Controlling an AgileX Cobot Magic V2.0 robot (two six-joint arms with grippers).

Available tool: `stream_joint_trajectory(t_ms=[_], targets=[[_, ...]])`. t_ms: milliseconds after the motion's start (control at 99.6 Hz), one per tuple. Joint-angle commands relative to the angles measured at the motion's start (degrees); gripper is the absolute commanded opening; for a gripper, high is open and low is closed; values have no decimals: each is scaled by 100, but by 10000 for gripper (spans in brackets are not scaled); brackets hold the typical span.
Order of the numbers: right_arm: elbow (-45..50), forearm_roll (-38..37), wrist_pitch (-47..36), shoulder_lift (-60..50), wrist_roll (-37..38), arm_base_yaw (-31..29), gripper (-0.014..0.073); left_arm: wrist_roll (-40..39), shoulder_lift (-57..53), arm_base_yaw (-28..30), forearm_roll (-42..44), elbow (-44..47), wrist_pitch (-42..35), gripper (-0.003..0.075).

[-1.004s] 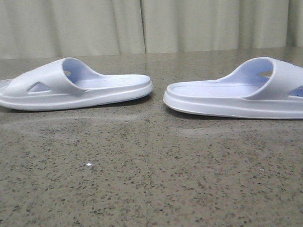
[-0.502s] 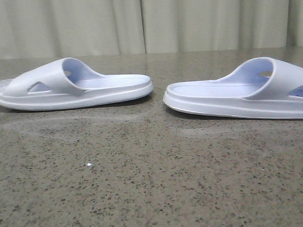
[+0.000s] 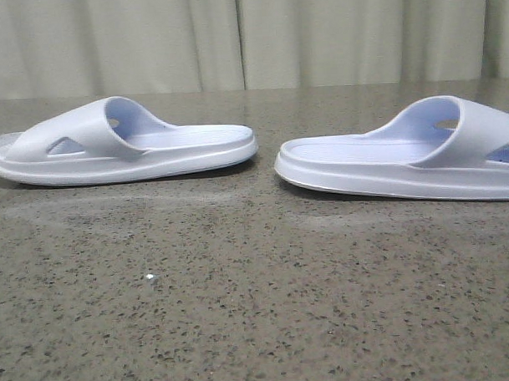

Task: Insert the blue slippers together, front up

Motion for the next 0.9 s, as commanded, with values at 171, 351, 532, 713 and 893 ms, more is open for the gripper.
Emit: stream_joint_trajectory(t_ms=[171, 351, 532, 713, 893], targets=[[90, 203, -631, -124, -16, -32, -107, -43, -170, -49, -1457, 19, -734, 15], [-294, 776, -312, -124, -16, -32, -106, -52, -170, -49, -2818, -169, -639, 15], [-963, 811, 117, 75, -16, -32, -106, -52, -22, -49, -4187, -754, -107, 15], [-1837, 1172, 235, 698, -16, -32, -106, -52, 615, -49, -4850, -1599, 369, 15], [-2813, 1637, 244, 1537, -16, -32, -106, -52, 1620, -49, -4769, -2711, 821, 15]])
